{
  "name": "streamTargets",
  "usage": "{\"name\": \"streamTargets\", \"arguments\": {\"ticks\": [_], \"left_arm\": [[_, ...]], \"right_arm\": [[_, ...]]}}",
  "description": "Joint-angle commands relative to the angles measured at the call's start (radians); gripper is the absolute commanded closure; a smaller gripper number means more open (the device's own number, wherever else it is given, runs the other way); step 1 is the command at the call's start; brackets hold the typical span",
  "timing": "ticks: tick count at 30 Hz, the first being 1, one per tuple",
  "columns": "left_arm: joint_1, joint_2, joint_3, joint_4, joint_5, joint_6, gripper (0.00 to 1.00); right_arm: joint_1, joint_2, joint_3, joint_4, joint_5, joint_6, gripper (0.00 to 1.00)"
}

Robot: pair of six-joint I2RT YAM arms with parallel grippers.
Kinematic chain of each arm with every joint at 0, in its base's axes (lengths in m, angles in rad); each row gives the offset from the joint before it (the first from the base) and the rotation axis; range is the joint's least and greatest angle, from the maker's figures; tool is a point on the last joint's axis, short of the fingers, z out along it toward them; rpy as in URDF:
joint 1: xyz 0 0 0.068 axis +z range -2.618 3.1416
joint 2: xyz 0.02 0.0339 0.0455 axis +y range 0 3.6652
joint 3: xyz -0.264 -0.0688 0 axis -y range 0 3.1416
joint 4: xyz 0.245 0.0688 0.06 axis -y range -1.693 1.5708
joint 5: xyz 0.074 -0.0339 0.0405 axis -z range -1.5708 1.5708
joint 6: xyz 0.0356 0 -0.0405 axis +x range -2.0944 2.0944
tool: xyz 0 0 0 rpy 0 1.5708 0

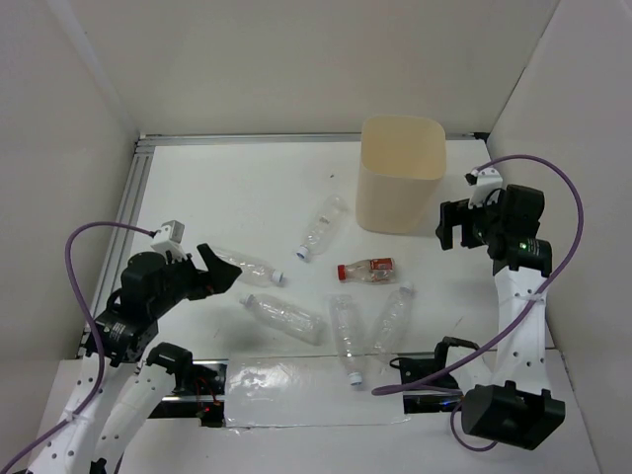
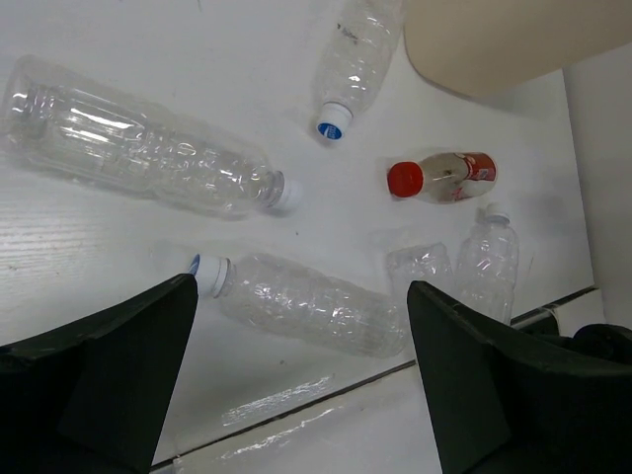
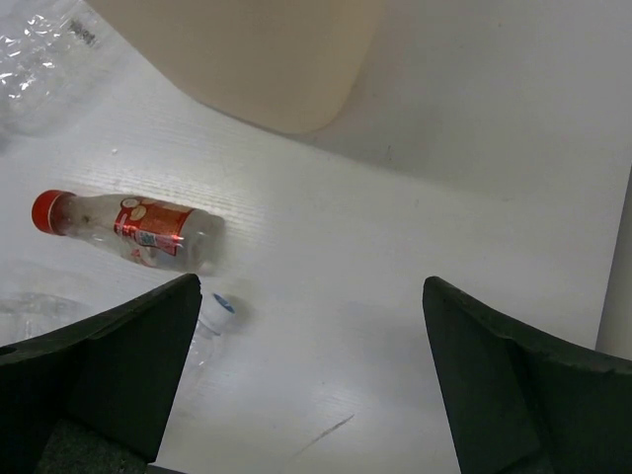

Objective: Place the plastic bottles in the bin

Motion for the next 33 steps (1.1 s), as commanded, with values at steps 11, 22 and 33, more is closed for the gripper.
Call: {"name": "streamTargets", "arguments": {"ticks": [11,22,33], "left_arm": [[0.005,0.095,0.029,-0.010,-0.134,-0.090,0.32],[-0.016,0.444,0.129,-0.059,-0.327,-0.286,0.01],[-0.125,0.818,0.188,0.010,-0.418,-0.616,0.01]], "right_arm": [[0.005,-0.091,-0.070,0.014,-0.224,-0.167,0.90],[0.114,0.012,-0.059,-0.023,-0.301,-0.184,0.00],[0.157,0.036,-0.031,-0.032,-0.301,-0.193,0.00]]}}
